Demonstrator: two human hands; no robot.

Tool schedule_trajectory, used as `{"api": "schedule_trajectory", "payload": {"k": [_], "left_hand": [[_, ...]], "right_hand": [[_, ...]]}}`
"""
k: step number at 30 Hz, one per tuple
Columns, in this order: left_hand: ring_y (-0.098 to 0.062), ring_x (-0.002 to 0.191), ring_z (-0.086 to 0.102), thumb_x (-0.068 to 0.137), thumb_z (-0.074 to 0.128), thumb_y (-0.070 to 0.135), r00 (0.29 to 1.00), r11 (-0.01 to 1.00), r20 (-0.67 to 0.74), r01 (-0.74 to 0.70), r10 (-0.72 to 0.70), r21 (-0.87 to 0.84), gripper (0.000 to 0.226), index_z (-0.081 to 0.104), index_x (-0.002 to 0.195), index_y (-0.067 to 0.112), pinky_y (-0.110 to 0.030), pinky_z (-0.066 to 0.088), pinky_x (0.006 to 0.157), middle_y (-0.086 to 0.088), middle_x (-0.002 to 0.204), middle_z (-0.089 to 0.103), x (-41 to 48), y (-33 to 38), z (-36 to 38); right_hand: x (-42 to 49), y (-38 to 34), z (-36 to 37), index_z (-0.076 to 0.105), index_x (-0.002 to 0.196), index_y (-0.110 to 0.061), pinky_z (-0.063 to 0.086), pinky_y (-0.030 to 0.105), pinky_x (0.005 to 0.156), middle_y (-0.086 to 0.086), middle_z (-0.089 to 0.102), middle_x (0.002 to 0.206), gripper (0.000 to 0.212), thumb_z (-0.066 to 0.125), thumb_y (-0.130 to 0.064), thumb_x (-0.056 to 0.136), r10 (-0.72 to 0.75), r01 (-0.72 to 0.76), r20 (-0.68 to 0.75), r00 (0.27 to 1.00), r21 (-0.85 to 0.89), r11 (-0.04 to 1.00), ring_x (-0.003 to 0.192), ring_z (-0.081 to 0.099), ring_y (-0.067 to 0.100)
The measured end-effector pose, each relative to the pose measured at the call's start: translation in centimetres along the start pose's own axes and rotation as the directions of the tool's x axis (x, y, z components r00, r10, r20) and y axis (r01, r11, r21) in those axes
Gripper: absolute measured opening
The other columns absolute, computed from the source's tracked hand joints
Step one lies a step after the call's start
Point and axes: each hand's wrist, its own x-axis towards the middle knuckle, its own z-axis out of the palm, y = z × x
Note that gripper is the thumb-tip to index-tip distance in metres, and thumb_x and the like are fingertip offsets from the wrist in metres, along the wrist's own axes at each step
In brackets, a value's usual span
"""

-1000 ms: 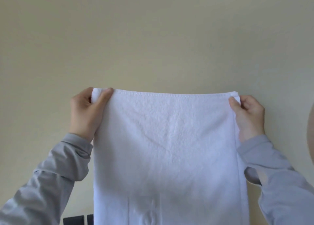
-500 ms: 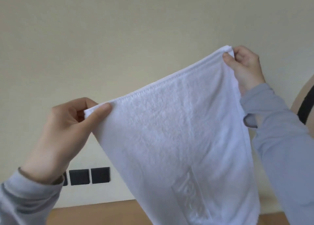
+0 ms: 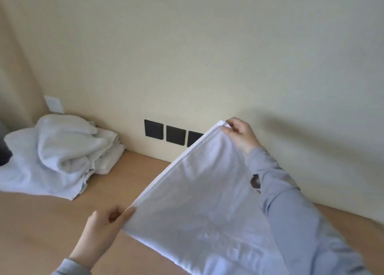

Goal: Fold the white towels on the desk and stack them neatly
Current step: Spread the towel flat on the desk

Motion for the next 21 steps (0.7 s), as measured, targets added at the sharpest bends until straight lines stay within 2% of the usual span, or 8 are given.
{"api": "schedule_trajectory", "payload": {"k": [4, 7, 11, 13, 15, 17, 19, 21], "left_hand": [[-0.005, 0.044, 0.038, 0.085, 0.066, 0.021, 0.973, 0.979, -0.107, 0.204, -0.203, 0.001, 0.035, 0.059, 0.051, 0.025, -0.014, 0.026, 0.043, 0.010, 0.044, 0.047, -0.2, -8.1, -3.1], [-0.007, 0.045, 0.039, 0.086, 0.064, 0.022, 0.924, 0.937, -0.173, 0.349, -0.341, 0.015, 0.036, 0.058, 0.051, 0.023, -0.017, 0.030, 0.046, 0.012, 0.043, 0.048, 0.1, -13.3, -5.5], [-0.015, 0.055, 0.043, 0.088, 0.061, 0.024, 0.846, 0.862, -0.230, 0.504, -0.482, 0.050, 0.032, 0.059, 0.057, 0.019, -0.024, 0.033, 0.052, 0.007, 0.050, 0.051, 0.5, -19.0, -7.1], [-0.014, 0.056, 0.042, 0.090, 0.058, 0.024, 0.803, 0.818, -0.264, 0.570, -0.535, 0.078, 0.031, 0.056, 0.059, 0.017, -0.023, 0.033, 0.051, 0.003, 0.055, 0.052, 0.7, -21.3, -7.2], [-0.014, 0.056, 0.041, 0.091, 0.055, 0.023, 0.762, 0.779, -0.301, 0.621, -0.574, 0.087, 0.031, 0.053, 0.061, 0.015, -0.023, 0.032, 0.050, -0.001, 0.056, 0.052, 1.0, -23.1, -7.2], [-0.017, 0.057, 0.041, 0.091, 0.054, 0.021, 0.738, 0.757, -0.333, 0.646, -0.587, 0.098, 0.030, 0.053, 0.063, 0.013, -0.025, 0.033, 0.050, -0.003, 0.056, 0.051, 1.1, -24.6, -7.1], [-0.017, 0.058, 0.042, 0.091, 0.055, 0.018, 0.747, 0.761, -0.353, 0.635, -0.563, 0.130, 0.029, 0.052, 0.062, 0.013, -0.027, 0.034, 0.053, -0.003, 0.058, 0.051, 0.9, -25.6, -7.0], [-0.025, 0.061, 0.046, 0.092, 0.053, 0.013, 0.777, 0.774, -0.383, 0.599, -0.500, 0.206, 0.028, 0.056, 0.064, 0.012, -0.032, 0.036, 0.056, -0.006, 0.064, 0.053, 0.9, -26.4, -7.0]], "right_hand": [[1.2, 3.6, 13.3, 0.059, 0.088, -0.005, 0.038, 0.026, 0.067, 0.000, 0.054, 0.076, 0.013, 0.059, -0.018, 0.089, 0.106, -0.102, 0.150, 0.983, -0.034, 0.994, 0.072, 0.047, 0.014], [1.9, 4.8, 22.7, 0.055, 0.087, -0.001, 0.035, 0.022, 0.061, 0.004, 0.049, 0.074, 0.018, 0.057, -0.018, 0.089, 0.150, -0.145, 0.216, 0.965, -0.036, 0.989, 0.070, 0.043, 0.017], [3.1, 5.0, 33.9, 0.044, 0.072, -0.012, 0.029, 0.027, 0.056, -0.004, 0.040, 0.063, 0.021, 0.054, -0.019, 0.089, 0.145, -0.117, 0.300, 0.943, -0.109, 0.987, 0.066, 0.038, 0.018], [3.6, 5.6, 38.1, 0.049, 0.075, -0.011, 0.027, 0.026, 0.057, -0.003, 0.046, 0.067, 0.017, 0.053, -0.018, 0.090, 0.141, -0.081, 0.347, 0.927, -0.179, 0.980, 0.068, 0.041, 0.018], [3.8, 6.8, 41.5, 0.056, 0.086, -0.004, 0.030, 0.025, 0.057, 0.003, 0.052, 0.075, 0.015, 0.052, -0.017, 0.090, 0.148, -0.056, 0.379, 0.913, -0.244, 0.968, 0.070, 0.044, 0.019], [3.7, 8.4, 44.1, 0.057, 0.089, 0.001, 0.031, 0.026, 0.059, 0.008, 0.052, 0.076, 0.018, 0.052, -0.016, 0.090, 0.161, -0.041, 0.388, 0.907, -0.300, 0.953, 0.070, 0.043, 0.020], [3.6, 9.9, 46.2, 0.056, 0.089, 0.002, 0.029, 0.028, 0.060, 0.012, 0.053, 0.078, 0.019, 0.052, -0.016, 0.090, 0.163, -0.024, 0.373, 0.913, -0.350, 0.937, 0.072, 0.042, 0.023], [3.5, 11.3, 47.9, 0.058, 0.091, 0.001, 0.035, 0.031, 0.065, 0.015, 0.056, 0.088, 0.019, 0.053, -0.017, 0.090, 0.138, 0.019, 0.374, 0.917, -0.387, 0.922, 0.079, 0.047, 0.027]]}}
